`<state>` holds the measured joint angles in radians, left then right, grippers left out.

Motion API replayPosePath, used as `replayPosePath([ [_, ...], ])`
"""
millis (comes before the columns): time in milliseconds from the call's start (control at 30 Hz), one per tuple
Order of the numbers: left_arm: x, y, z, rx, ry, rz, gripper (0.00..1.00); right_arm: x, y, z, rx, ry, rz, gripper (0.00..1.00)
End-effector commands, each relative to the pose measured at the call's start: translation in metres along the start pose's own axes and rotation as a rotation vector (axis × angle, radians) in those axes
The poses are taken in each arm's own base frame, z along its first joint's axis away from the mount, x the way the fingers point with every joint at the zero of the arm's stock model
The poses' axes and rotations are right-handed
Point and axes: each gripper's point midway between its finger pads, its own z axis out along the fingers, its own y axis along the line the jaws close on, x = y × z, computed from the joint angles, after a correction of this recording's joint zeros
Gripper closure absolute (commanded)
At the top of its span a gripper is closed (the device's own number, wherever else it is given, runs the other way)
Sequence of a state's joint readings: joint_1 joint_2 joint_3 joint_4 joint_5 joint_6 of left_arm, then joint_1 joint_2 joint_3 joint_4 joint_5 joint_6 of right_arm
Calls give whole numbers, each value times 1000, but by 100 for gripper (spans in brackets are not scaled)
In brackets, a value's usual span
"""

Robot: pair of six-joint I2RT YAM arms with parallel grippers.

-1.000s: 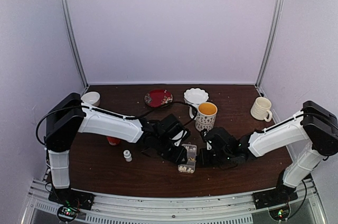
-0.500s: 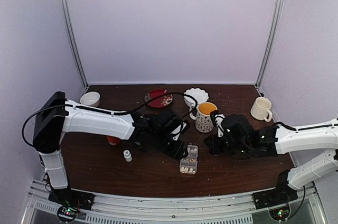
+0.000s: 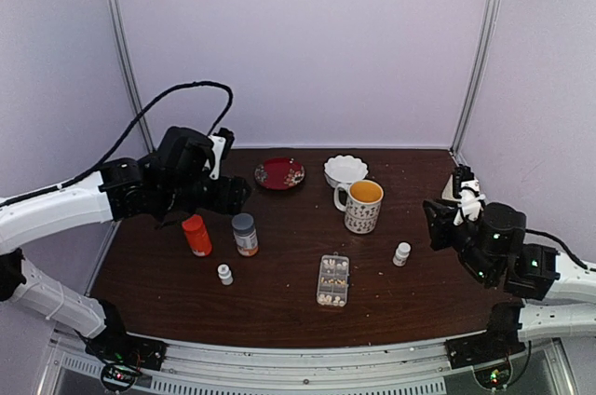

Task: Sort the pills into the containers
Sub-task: Reset both arms

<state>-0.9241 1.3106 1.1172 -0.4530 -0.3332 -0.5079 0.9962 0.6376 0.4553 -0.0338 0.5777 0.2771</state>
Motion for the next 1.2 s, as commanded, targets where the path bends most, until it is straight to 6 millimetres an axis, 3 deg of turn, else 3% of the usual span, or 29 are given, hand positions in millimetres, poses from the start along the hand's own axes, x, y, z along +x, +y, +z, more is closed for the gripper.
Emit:
replayPosePath([
  [0,1,67,-17,-212,-29,18,23,-21,-30,-13,120,-149,-133,63],
  [33,0,79,-23,-250,-37,16,20,-23,-32,-16,121,-172,-159,53],
  [100,0,110,-37,-358,-61,-18,4,-26,-42,-22,156,-210,-159,40],
  [267,12,170,-57,-401,-125,-200,2,-25,-70,-29,312,-209,-165,19],
  [467,53,228,-54,-466,-143,-435,2,-17,-95,-26,460,-175,-182,14],
  [567,58,235,-55,-460,-213,-428,2,-18,-109,-27,467,-262,-88,15],
  [733,40,232,-71,-437,-355,-322,3,-25,-136,-30,486,-381,-6,8],
  [933,25,235,-80,-468,-505,-194,2,-7,-166,5,542,-271,-106,5],
  [1033,15,235,-88,-470,-610,-165,2,5,-172,23,511,-227,-116,5],
  [1167,13,239,-88,-516,-600,-112,3,14,-179,40,536,-215,-189,5],
])
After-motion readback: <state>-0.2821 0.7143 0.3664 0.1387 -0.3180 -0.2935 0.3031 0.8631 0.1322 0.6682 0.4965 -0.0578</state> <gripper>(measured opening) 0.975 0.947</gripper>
